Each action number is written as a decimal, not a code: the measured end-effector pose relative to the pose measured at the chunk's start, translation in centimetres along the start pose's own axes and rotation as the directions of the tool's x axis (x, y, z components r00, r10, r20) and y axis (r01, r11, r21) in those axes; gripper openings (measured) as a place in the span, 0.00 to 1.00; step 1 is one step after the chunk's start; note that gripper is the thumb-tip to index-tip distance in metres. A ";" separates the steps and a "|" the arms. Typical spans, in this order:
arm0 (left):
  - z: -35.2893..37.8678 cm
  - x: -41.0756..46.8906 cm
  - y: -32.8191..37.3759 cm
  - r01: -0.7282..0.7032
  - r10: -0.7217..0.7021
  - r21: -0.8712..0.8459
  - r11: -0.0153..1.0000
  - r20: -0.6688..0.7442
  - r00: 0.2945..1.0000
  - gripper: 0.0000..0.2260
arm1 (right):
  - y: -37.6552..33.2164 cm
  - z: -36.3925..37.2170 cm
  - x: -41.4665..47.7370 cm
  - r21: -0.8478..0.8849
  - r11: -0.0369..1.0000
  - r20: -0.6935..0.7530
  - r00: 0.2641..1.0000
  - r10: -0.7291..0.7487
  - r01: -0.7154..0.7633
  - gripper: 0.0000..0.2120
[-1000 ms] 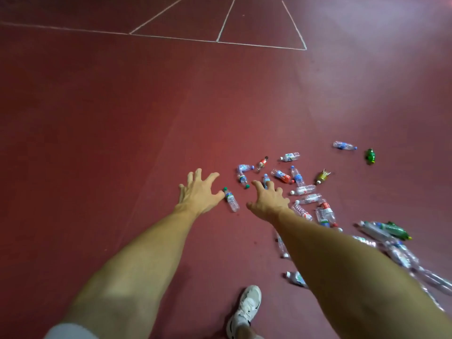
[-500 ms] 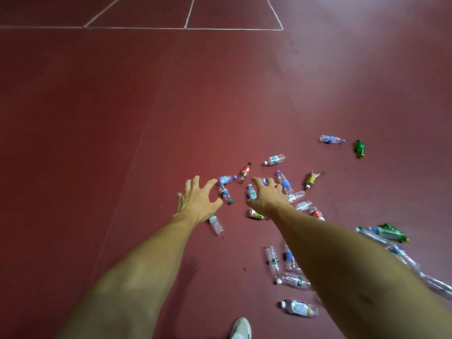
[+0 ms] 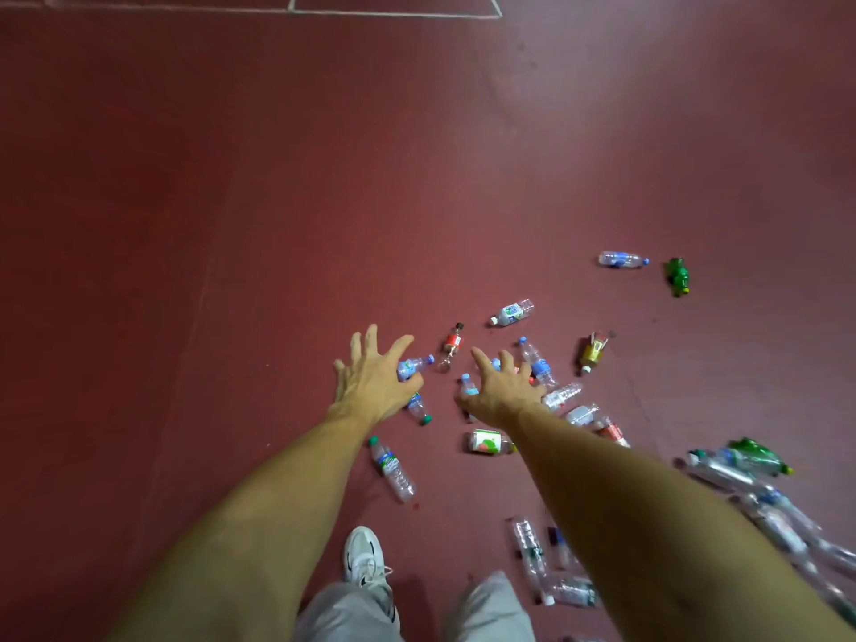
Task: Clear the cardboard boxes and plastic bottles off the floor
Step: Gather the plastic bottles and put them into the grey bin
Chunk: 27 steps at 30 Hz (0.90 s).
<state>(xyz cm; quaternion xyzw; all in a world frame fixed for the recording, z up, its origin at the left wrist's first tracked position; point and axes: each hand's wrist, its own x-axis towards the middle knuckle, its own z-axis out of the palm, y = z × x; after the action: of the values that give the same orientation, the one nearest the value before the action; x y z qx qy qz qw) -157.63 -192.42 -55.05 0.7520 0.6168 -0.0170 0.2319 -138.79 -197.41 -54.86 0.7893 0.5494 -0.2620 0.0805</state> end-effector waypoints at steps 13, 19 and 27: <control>25.5 21.2 -3.0 -0.088 0.077 0.079 0.993 0.142 0.987 0.30 | 9.7 21.1 24.1 0.009 0.996 0.069 0.994 0.089 -0.090 0.44; 45.0 30.1 -7.3 -0.130 0.107 0.131 0.983 0.163 0.981 0.31 | 15.6 38.6 36.1 0.043 0.989 0.085 0.987 0.139 -0.143 0.46; 54.5 36.7 -14.5 -0.100 0.078 0.169 0.981 0.133 0.988 0.32 | 18.1 47.2 46.9 0.035 0.994 0.019 0.994 0.107 -0.108 0.46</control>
<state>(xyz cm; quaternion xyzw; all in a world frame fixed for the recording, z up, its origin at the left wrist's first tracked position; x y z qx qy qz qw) -148.27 -176.93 -119.81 0.7937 0.5628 -0.1082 0.2040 -125.53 -185.23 -121.48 0.8169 0.5006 -0.2738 0.0847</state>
